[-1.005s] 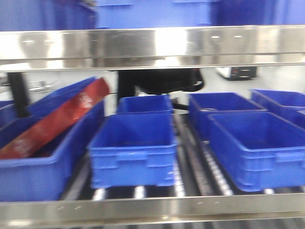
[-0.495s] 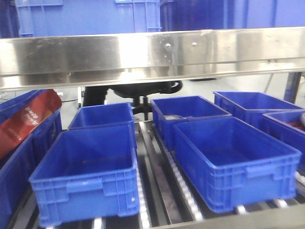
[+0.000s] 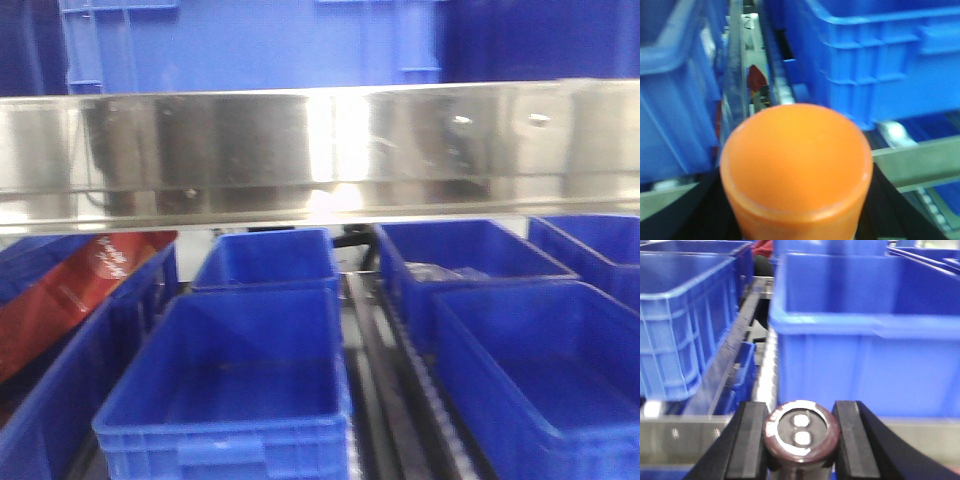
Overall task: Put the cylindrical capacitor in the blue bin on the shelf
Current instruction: 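Drive up to the shelf and stop facing the blue bins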
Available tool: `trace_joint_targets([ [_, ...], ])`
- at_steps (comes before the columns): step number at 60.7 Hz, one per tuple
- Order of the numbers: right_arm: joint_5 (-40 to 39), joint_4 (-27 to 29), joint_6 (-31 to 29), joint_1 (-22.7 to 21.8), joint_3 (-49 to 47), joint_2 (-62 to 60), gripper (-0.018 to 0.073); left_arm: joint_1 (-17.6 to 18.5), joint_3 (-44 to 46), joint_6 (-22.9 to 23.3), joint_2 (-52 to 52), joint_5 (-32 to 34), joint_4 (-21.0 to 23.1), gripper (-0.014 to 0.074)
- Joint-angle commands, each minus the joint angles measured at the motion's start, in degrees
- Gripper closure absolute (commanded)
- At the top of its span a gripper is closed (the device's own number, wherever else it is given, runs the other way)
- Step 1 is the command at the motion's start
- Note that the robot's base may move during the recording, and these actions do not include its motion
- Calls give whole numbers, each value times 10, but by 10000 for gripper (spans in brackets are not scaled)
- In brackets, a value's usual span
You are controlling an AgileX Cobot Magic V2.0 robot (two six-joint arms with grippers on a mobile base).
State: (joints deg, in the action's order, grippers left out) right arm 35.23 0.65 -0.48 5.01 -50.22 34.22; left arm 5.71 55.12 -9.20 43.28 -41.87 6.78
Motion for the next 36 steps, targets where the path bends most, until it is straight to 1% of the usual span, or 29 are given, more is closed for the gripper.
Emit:
trace_joint_targets([
  [1, -16, -7, -1, 1, -5, -2, 670, 3, 1, -1, -1, 9, 4, 707],
  [36, -16, -7, -1, 1, -5, -2, 670, 3, 1, -1, -1, 9, 4, 707],
])
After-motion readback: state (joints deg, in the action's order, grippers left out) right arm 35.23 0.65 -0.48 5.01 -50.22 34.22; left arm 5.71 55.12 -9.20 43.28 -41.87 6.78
